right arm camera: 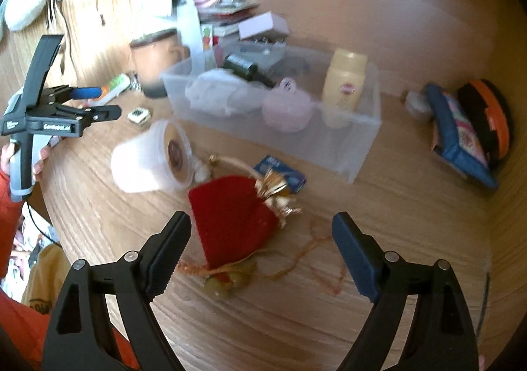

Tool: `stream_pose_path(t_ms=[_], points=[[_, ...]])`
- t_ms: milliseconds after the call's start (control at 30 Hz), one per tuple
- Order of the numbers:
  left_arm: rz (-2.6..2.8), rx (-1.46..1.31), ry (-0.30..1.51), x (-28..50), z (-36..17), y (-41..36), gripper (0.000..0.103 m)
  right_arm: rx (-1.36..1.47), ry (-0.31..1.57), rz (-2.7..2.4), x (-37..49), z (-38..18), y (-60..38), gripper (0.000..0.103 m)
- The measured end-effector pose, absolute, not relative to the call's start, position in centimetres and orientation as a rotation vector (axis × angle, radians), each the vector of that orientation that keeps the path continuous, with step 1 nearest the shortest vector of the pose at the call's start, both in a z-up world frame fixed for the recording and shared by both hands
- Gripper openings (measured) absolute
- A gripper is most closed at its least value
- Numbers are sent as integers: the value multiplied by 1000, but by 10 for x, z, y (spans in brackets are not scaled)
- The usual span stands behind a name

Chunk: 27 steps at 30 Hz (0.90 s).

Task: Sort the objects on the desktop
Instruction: 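Grasp the small square tile with the left gripper while the right grasps the red gift pouch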

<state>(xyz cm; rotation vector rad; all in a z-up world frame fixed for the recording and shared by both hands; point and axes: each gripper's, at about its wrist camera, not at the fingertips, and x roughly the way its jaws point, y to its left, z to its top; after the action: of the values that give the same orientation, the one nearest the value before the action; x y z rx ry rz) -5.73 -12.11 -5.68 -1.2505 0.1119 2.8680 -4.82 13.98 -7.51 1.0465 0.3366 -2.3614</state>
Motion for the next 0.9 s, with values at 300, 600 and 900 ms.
stream_pose_path(t_ms=[300,600,900], points=[[2835,-1298,44,-72,-68,-126,94,1109,399,-2278,-62,-100,116,86],[2777,-1421,-41,-94,-85,-135,69,1133,434,-2249,-66,-107,105,84],[2778,-1415,30,-95,-89,-127,56,1119,425,-2210,-70,-107,101,66]])
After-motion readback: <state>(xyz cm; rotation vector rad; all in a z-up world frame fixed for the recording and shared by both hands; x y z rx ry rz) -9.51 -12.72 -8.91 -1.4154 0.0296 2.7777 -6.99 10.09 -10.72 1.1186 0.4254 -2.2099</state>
